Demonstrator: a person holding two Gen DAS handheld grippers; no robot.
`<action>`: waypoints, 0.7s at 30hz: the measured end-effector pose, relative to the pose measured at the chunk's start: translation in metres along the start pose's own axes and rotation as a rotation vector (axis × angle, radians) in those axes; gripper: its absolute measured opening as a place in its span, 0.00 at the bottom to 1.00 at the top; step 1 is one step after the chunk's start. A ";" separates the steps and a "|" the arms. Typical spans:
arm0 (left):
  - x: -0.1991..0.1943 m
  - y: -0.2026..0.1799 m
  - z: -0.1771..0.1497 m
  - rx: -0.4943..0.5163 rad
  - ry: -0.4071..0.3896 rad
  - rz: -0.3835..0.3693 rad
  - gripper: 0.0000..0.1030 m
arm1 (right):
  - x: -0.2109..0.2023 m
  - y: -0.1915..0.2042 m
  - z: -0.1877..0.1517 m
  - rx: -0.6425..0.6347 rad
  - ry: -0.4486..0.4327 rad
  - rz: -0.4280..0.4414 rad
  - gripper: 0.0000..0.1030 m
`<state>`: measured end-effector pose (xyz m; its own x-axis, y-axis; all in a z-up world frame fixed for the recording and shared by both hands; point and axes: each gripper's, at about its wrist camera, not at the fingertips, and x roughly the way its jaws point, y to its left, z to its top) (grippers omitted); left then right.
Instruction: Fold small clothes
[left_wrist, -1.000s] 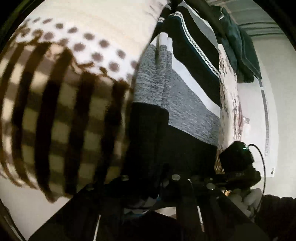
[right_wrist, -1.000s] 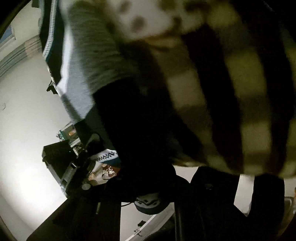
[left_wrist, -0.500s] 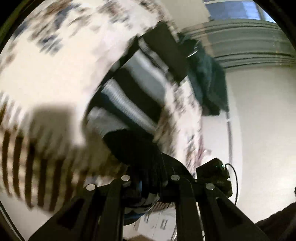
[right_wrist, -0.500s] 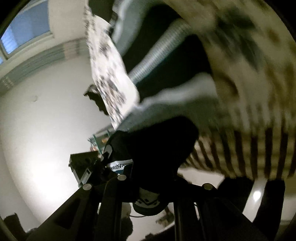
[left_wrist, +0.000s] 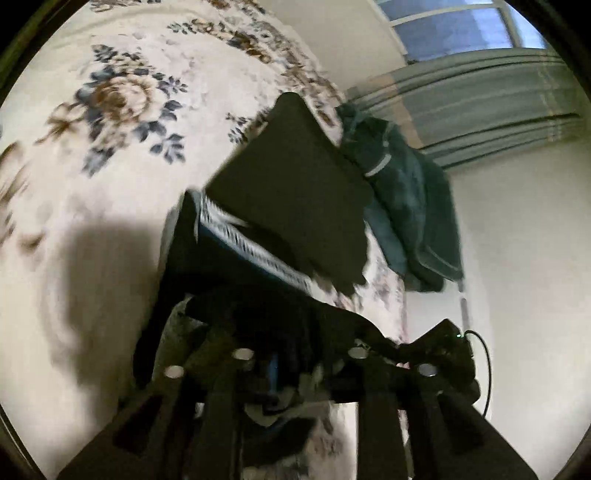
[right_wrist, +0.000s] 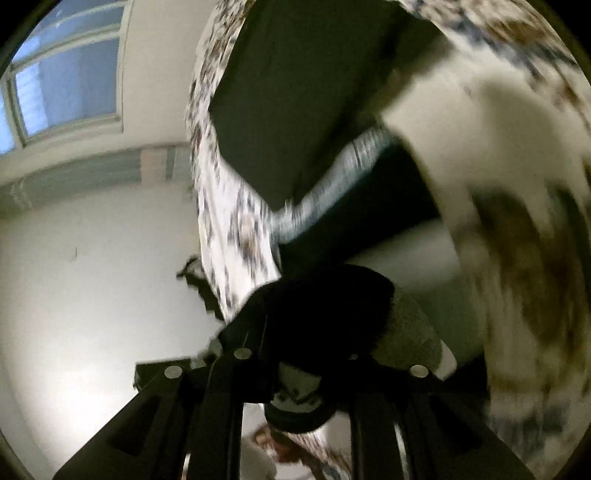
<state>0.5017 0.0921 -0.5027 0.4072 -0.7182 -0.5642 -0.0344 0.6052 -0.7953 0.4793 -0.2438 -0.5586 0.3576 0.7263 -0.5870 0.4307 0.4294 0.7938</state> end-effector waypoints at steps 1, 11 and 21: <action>0.006 0.002 0.009 -0.009 -0.001 0.001 0.43 | 0.003 0.000 0.014 0.016 -0.011 -0.006 0.26; -0.026 0.030 0.014 -0.055 -0.062 -0.001 0.62 | -0.040 -0.009 0.007 -0.108 -0.017 -0.195 0.72; -0.048 0.073 -0.140 -0.156 -0.024 0.055 0.63 | 0.007 -0.073 0.029 -0.229 0.228 -0.220 0.76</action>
<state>0.3520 0.1228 -0.5645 0.4222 -0.6763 -0.6036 -0.1974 0.5813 -0.7894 0.4745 -0.2859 -0.6257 0.0723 0.6930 -0.7173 0.2713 0.6784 0.6827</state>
